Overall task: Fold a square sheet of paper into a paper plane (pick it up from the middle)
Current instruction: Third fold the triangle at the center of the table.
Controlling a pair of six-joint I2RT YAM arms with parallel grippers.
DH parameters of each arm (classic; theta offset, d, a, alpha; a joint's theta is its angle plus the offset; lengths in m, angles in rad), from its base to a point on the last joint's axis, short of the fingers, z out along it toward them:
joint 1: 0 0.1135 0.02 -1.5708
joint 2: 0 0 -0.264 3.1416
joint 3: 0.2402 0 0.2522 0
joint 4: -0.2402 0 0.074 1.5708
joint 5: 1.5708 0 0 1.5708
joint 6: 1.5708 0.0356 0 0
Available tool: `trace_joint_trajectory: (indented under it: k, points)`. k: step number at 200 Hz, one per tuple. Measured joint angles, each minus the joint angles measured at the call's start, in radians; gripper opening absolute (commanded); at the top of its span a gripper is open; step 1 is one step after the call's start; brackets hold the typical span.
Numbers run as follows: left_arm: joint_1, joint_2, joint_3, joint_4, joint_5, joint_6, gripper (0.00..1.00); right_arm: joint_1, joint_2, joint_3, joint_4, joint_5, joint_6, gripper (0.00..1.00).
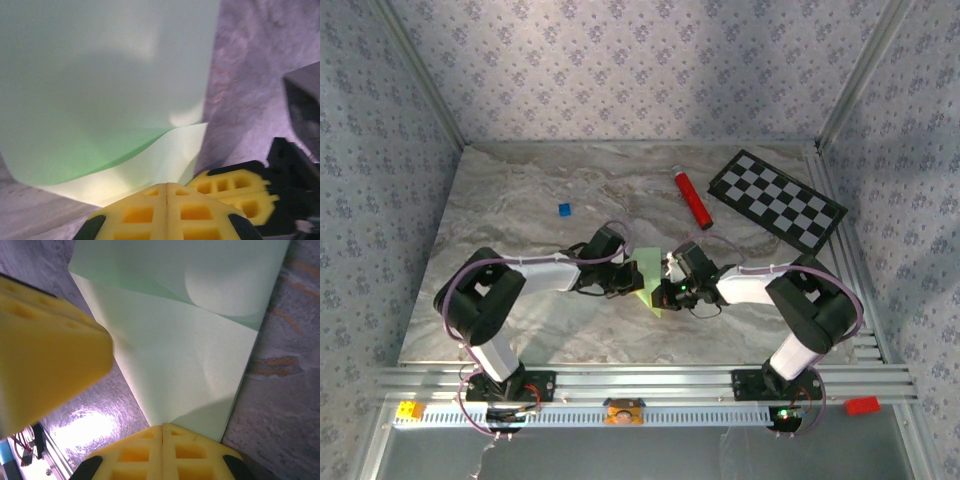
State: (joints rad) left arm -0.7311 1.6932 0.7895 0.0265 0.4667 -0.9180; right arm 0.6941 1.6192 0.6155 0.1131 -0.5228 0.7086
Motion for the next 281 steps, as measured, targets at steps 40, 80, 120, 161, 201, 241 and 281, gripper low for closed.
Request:
trace_joint_trajectory:
  k: [40,80,120,161,201,241,281]
  points:
    - [-0.001,0.038,-0.003,0.003,-0.009,0.010,0.02,0.000,0.000,-0.002,0.003,0.002,0.003,0.00]
    - [0.023,0.043,-0.003,0.003,0.005,0.037,0.02,0.000,0.000,-0.003,0.010,0.008,0.002,0.00]
    - [0.079,0.045,-0.003,-0.003,0.030,0.072,0.02,0.000,0.000,-0.003,0.019,0.022,0.002,0.00]
    - [0.130,0.045,-0.003,-0.010,0.042,0.104,0.02,0.000,0.000,-0.003,0.019,0.023,0.002,0.00]
    - [0.161,0.045,-0.003,-0.016,0.047,0.125,0.02,0.000,0.000,-0.003,0.019,0.023,-0.002,0.00]
    - [0.206,0.045,-0.003,-0.027,0.061,0.146,0.02,0.000,0.000,-0.004,0.023,0.029,-0.003,0.00]
    - [0.237,0.043,-0.003,-0.042,0.071,0.163,0.02,0.000,0.000,-0.003,0.023,0.030,-0.010,0.00]
